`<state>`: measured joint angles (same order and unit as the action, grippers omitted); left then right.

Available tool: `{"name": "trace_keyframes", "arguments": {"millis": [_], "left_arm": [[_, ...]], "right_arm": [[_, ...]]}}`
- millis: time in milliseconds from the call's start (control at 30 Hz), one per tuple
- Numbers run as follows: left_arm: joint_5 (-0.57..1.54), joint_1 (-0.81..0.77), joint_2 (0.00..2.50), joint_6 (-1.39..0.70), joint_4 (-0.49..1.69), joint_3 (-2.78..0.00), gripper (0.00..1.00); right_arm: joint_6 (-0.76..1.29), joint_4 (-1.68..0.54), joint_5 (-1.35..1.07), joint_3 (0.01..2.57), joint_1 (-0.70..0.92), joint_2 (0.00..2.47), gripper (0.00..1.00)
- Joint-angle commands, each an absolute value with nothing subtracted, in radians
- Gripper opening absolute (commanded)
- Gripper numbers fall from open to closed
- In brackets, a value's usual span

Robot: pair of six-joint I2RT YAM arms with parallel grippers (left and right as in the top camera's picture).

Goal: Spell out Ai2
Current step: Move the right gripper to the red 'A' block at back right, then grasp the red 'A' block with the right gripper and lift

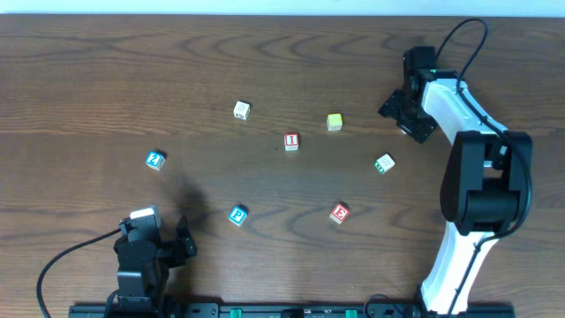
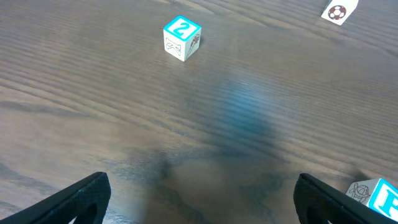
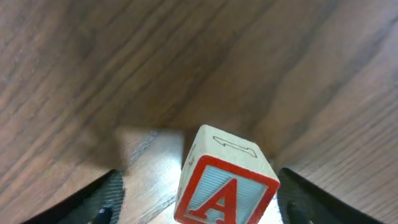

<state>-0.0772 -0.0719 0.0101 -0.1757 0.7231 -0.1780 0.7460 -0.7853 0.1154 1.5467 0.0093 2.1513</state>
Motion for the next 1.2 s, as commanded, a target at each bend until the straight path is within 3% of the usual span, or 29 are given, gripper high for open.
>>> {"name": "trace_keyframes", "arguments": {"millis": [0,100,167,867,1167], "left_arm": [[-0.069,-0.065,0.005,-0.171,0.732,-0.162,0.95],[-0.069,-0.065,0.006,-0.171,0.732,-0.162,0.95],[-0.069,-0.065,0.005,-0.171,0.732,-0.162,0.96],[-0.069,-0.065,0.005,-0.171,0.732,-0.162,0.95],[-0.069,-0.065,0.006,-0.171,0.732,-0.162,0.95]], "right_arm": [[0.743,-0.778,0.116,1.542,0.005,2.151,0.66],[0.743,-0.777,0.124,1.542,0.005,2.153,0.52],[0.743,-0.777,0.129,1.542,0.003,2.153,0.49],[0.516,-0.78,0.149,1.543,0.005,2.153,0.31],[0.373,-0.89,0.115,1.762,0.148,2.137,0.24]]}}
